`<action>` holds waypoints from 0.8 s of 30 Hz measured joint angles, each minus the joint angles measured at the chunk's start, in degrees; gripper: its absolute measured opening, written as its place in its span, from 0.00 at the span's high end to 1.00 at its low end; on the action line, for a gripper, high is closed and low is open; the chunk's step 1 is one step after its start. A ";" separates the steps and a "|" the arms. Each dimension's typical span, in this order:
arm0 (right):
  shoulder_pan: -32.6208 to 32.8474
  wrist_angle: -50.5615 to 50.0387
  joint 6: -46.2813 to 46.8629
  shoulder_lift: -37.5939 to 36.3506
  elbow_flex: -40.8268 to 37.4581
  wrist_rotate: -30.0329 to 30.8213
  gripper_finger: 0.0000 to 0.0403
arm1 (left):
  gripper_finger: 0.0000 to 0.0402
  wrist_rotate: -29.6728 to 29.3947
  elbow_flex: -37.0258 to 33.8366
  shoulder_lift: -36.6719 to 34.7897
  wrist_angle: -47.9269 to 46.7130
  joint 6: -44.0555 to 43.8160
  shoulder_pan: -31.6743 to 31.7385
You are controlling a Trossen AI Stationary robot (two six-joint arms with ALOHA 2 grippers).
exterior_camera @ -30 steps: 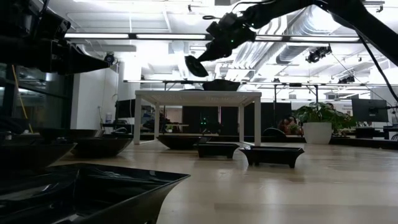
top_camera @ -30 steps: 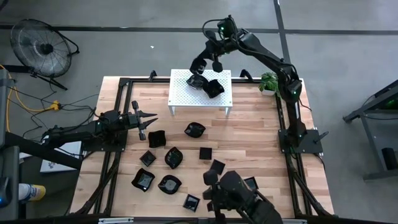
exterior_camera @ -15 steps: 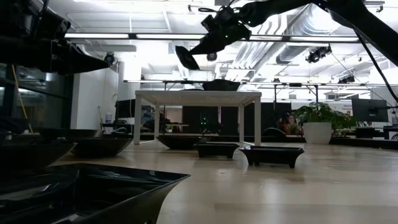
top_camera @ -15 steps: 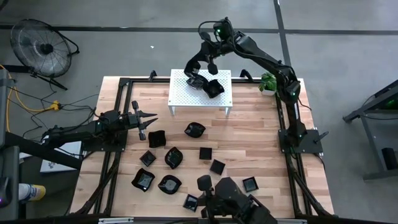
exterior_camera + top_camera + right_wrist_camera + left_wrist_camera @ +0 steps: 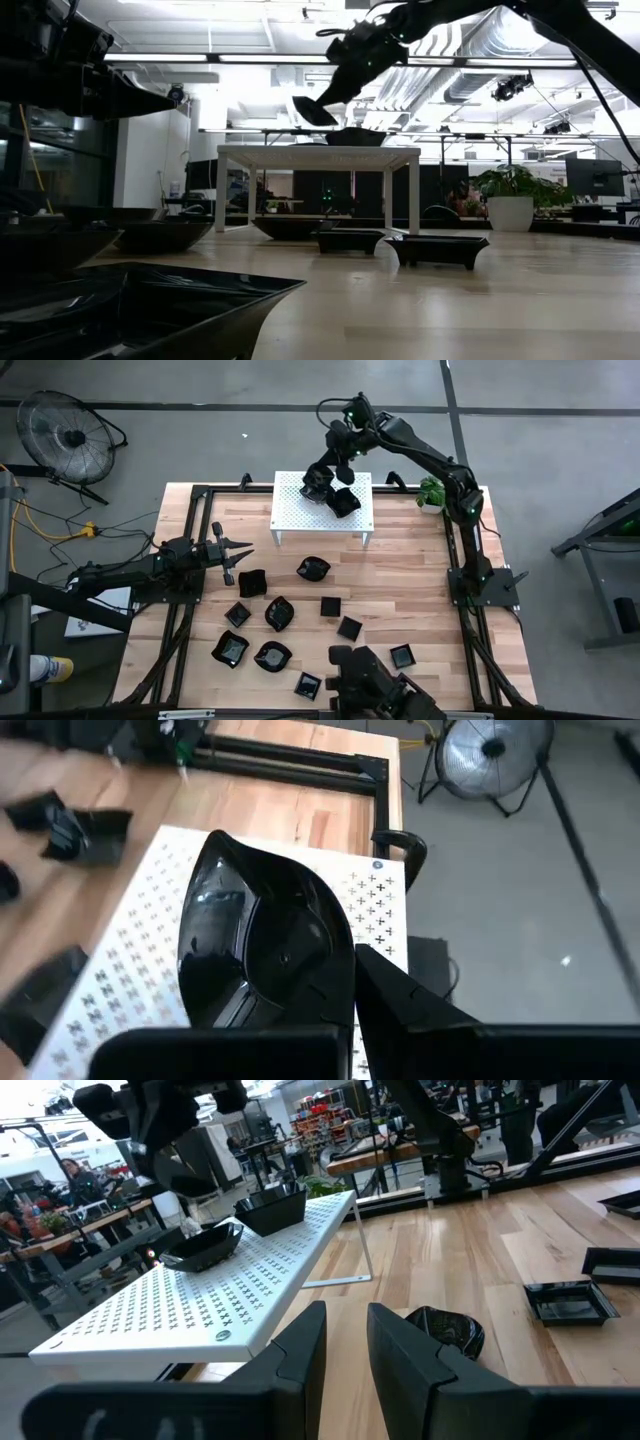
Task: Pick & Place Mini shaped plates
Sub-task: Stack the black leaf-shaped plate on top of the black leaf-shaped plate on the shelf
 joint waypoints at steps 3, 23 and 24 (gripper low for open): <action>0.00 0.21 5.10 0.00 0.00 0.22 1.00 | 0.82 0.01 0.01 0.01 -0.01 0.00 -0.02; 11.60 4.69 7.90 -2.16 -0.10 26.97 1.00 | 0.82 -0.05 0.01 0.00 0.00 0.00 -0.01; 12.31 5.00 7.35 -2.28 -0.12 28.85 1.00 | 0.82 -0.07 0.00 0.01 0.00 0.00 -0.01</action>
